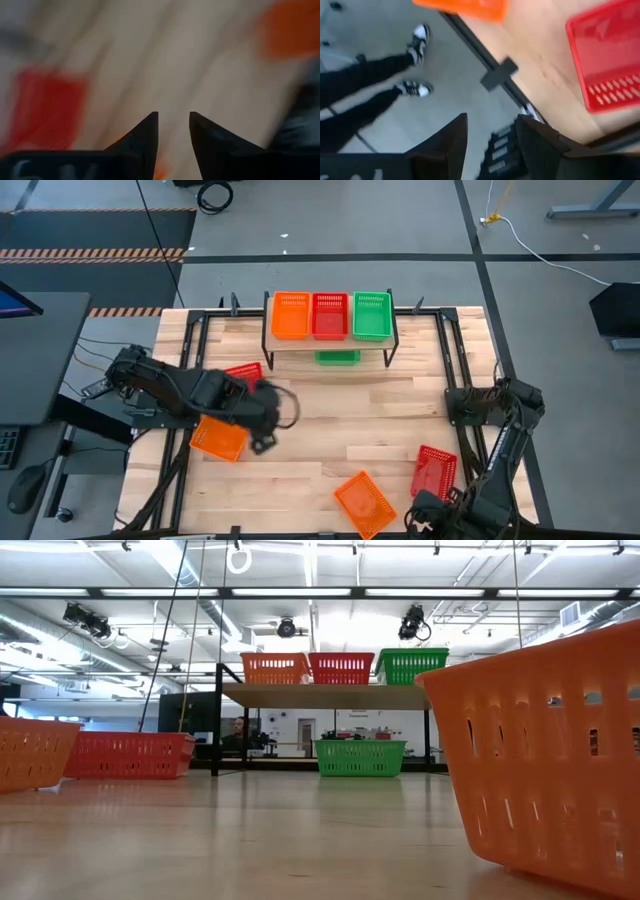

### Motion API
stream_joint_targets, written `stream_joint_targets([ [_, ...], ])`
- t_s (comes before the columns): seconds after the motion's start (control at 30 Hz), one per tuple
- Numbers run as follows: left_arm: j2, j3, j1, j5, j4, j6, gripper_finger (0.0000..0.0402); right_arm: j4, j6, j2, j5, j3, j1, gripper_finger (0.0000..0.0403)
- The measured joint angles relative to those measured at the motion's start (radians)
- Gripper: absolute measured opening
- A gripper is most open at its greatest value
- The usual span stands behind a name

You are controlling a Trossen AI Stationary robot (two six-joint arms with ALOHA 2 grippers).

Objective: Stack baskets on shelf by color
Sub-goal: Stack the left orange bin on top of the other orange bin on the shelf

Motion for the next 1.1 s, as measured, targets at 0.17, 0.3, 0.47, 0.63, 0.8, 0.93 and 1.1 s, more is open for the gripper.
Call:
stream_joint_targets([
  [0.17, -0.062, -0.091, -0.051, 0.057, -0.011, -0.168, 0.0117, 0.002, -0.04, 0.0, 0.06, 0.0, 0.002, 0.0174],
  [0.3, -0.091, -0.198, -0.096, 0.128, 0.005, -0.316, 0.0117, 0.018, -0.049, 0.0, 0.093, 0.0, -0.005, 0.0174],
  [0.47, -0.091, -0.409, -0.108, 0.267, 0.084, -0.48, 0.0126, 0.066, -0.058, 0.0, 0.14, 0.0, -0.01, 0.0174],
  [0.63, -0.089, -0.549, -0.109, 0.315, 0.3, -0.563, 0.0157, 0.074, -0.064, 0.0, 0.135, 0.0, -0.011, 0.0174],
  [0.8, -0.089, -0.603, -0.104, 0.276, 0.356, -0.612, 0.0193, 0.092, -0.067, 0.0, 0.114, 0.0, -0.011, 0.0174],
  [0.93, -0.087, -0.662, -0.094, 0.273, 0.374, -0.637, 0.0218, 0.111, -0.067, 0.0, 0.112, 0.0, -0.011, 0.0174],
  [1.1, -0.087, -0.742, -0.094, 0.275, 0.489, -0.647, 0.0237, 0.123, -0.067, 0.0, 0.112, 0.0, -0.011, 0.0174],
])
